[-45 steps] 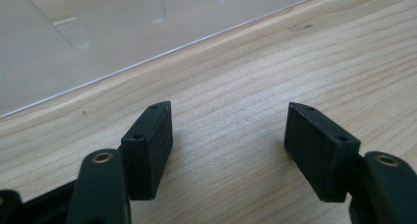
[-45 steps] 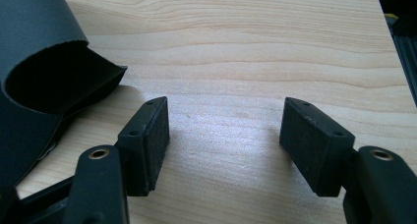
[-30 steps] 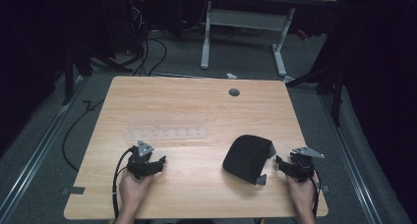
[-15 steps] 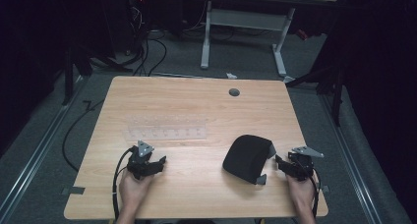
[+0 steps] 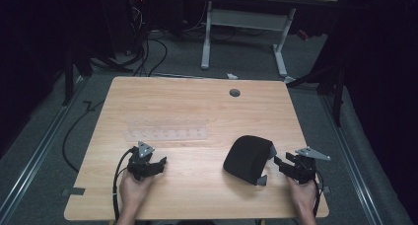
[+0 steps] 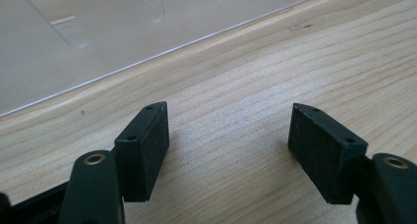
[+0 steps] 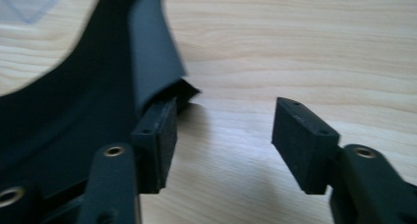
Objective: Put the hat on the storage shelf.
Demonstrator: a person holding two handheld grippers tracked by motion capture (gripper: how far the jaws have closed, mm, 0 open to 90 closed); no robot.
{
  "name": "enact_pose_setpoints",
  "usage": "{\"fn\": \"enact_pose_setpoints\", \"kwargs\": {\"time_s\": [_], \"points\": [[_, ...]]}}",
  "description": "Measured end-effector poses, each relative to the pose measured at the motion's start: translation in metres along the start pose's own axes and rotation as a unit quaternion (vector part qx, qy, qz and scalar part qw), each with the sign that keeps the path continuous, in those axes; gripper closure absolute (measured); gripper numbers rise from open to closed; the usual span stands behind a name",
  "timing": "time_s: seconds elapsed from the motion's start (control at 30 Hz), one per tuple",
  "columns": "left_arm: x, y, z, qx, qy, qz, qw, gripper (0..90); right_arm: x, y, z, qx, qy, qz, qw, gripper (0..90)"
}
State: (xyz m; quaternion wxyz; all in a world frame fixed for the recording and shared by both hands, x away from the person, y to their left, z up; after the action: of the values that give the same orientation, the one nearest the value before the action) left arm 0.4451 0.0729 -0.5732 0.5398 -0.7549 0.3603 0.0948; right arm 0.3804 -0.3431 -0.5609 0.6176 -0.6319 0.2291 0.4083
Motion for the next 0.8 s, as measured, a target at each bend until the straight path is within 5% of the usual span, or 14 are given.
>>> {"fn": "enact_pose_setpoints", "kwargs": {"time_s": [0.2,0.53,0.8], "points": [[0.0,0.0,0.0,0.0,0.0,0.0,1.0,32.2,-0.009,-0.008,0.013,-0.013,-0.04,-0.017,0.999,33.9],[0.0,0.0,0.0,-0.001,0.0,-0.001,1.0,32.2,-0.016,-0.021,0.023,-0.027,-0.06,-0.031,0.9973,31.4],[0.0,0.0,0.0,-0.001,0.0,-0.001,1.0,32.2,-0.002,-0.036,0.032,-0.037,-0.078,-0.019,0.9961,29.5]]}}
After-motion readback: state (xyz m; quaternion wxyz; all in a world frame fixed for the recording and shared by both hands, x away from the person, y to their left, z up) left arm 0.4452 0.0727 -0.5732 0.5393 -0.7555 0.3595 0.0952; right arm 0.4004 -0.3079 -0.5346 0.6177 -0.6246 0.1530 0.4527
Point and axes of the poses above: each handheld gripper's, and its own axes: x roughly forward along the jaws, y roughly out of its underside, z roughly to its left, the point moved 8 cm from there along x, roughly forward along the jaws, and after that the axes turned 14 degrees about z, right-handed, at the moved point
